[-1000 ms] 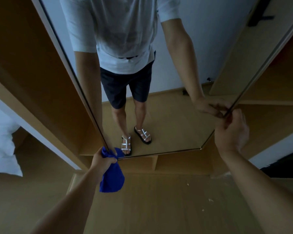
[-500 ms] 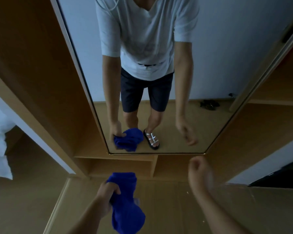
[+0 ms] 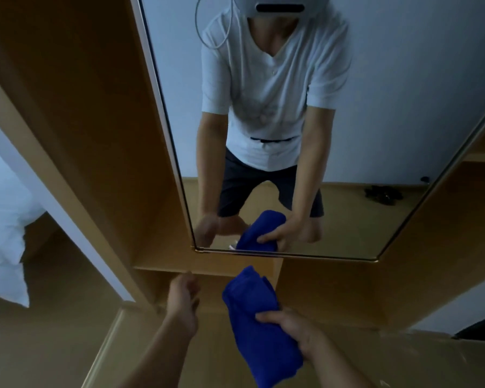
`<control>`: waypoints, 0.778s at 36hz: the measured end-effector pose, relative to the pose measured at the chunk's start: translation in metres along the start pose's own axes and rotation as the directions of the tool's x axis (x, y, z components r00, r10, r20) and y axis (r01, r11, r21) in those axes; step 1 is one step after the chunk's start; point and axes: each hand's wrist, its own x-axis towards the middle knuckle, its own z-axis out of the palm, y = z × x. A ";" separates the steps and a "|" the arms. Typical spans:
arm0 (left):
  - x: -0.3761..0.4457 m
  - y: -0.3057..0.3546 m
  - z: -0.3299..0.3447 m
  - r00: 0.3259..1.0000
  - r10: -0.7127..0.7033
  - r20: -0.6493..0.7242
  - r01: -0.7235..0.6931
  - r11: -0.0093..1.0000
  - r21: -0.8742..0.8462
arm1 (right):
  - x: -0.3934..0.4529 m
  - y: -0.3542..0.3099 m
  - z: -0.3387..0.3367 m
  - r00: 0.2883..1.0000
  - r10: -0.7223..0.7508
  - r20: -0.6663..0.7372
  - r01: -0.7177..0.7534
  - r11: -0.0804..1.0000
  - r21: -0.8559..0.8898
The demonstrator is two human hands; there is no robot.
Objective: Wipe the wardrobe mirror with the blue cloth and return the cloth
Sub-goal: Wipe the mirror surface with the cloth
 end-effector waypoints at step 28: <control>0.036 0.047 0.031 0.634 0.746 0.201 -0.772 0.626 0.110 | 0.069 -0.015 0.082 0.568 -0.783 0.251 0.500 0.572 0.650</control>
